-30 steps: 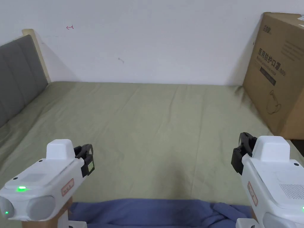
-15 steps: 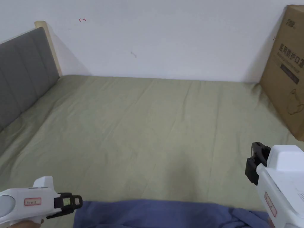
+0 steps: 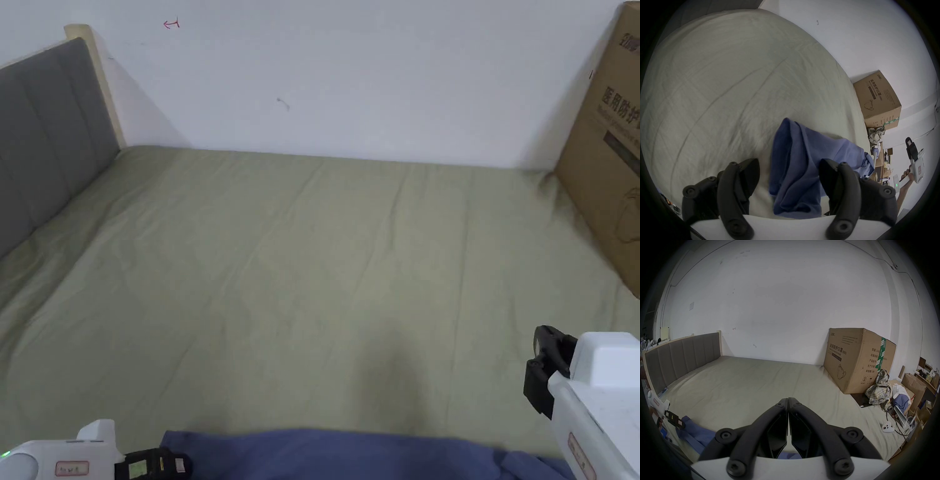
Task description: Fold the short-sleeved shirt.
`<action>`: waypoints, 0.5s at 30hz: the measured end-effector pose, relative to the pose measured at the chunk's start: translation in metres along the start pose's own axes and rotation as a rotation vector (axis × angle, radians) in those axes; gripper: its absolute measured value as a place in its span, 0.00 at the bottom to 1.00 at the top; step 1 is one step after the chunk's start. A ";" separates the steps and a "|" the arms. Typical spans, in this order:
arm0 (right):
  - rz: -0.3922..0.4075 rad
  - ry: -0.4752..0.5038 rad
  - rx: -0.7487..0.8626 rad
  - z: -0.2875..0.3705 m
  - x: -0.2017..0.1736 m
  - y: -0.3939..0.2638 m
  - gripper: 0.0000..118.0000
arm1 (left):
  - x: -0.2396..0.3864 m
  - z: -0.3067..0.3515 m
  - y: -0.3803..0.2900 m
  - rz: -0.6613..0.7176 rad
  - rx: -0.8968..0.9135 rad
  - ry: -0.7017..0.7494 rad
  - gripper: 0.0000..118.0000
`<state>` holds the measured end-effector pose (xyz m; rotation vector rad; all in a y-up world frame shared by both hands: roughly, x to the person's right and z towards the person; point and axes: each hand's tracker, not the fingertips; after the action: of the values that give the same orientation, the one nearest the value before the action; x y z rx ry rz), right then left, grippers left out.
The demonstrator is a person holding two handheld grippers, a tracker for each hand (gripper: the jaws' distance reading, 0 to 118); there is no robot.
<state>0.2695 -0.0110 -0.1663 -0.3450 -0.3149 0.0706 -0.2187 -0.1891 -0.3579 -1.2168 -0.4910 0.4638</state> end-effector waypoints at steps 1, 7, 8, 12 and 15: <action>0.002 -0.004 -0.002 0.000 0.001 -0.001 0.00 | 0.002 -0.001 -0.001 -0.018 0.002 -0.001 0.62; -0.011 -0.022 -0.010 0.005 0.010 -0.004 0.00 | -0.007 -0.019 0.007 -0.066 0.008 0.040 0.09; -0.015 -0.024 -0.011 0.006 0.012 -0.005 0.00 | -0.006 -0.019 0.006 -0.072 0.005 0.030 0.07; -0.025 -0.029 -0.007 0.011 0.016 -0.004 0.00 | 0.014 -0.017 0.001 -0.176 0.040 0.111 0.03; -0.027 -0.030 0.005 0.014 0.020 -0.001 0.00 | 0.034 0.003 -0.001 -0.218 0.076 0.141 0.02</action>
<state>0.2839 -0.0048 -0.1474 -0.3351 -0.3492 0.0505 -0.1930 -0.1668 -0.3522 -1.0995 -0.4750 0.2075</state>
